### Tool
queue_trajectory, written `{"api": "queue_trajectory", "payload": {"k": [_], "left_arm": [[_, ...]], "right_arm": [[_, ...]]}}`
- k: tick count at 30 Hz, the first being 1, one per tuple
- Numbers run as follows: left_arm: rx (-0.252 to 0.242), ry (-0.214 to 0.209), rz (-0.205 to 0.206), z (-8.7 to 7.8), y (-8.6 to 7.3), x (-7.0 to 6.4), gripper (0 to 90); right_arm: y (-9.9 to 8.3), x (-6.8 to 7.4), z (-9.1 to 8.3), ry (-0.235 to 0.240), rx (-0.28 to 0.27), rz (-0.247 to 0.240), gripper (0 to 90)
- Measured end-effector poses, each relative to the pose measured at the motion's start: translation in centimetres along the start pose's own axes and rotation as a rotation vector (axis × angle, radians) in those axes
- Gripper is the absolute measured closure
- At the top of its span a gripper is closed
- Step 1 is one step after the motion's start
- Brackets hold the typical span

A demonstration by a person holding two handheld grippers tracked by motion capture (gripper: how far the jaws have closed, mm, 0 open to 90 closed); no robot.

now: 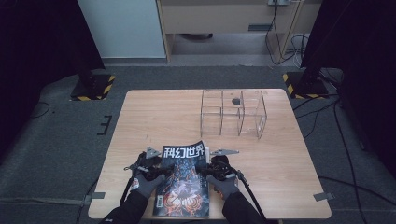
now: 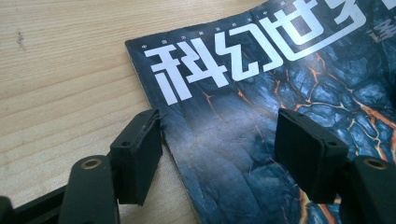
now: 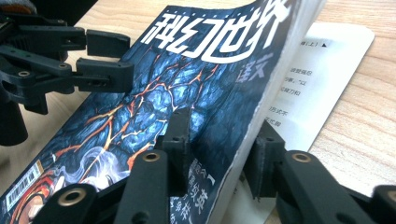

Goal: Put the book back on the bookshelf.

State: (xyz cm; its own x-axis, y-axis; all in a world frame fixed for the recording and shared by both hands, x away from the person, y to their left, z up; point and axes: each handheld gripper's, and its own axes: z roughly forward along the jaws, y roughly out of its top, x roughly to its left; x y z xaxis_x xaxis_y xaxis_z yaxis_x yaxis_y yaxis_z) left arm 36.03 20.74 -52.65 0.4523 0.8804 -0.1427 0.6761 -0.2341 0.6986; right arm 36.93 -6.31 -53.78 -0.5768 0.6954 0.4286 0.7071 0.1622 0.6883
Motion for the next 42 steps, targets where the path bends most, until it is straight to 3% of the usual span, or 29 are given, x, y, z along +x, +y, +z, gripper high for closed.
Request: {"api": "queue_trajectory", "payload": {"k": [6, 19, 34, 42], "left_arm": [[-0.002, -0.013, -0.011, 0.0, 0.0, 0.2, 30.5], [-0.055, -0.049, -0.054, -0.8, 0.2, 0.5, 29.9], [-0.096, -0.083, -0.079, -1.6, 0.3, 0.6, 28.1], [-0.095, -0.151, -0.100, -1.4, 0.2, 0.7, 23.8]], "right_arm": [[0.4, 0.1, -0.6, 0.021, -0.007, 0.004, 75.5], [0.9, 1.2, -1.8, 0.066, -0.071, -0.029, 82.8], [1.6, 2.5, -3.9, 0.113, -0.178, -0.092, 83.9], [1.8, 2.7, -4.4, 0.123, -0.199, -0.115, 83.9]]}}
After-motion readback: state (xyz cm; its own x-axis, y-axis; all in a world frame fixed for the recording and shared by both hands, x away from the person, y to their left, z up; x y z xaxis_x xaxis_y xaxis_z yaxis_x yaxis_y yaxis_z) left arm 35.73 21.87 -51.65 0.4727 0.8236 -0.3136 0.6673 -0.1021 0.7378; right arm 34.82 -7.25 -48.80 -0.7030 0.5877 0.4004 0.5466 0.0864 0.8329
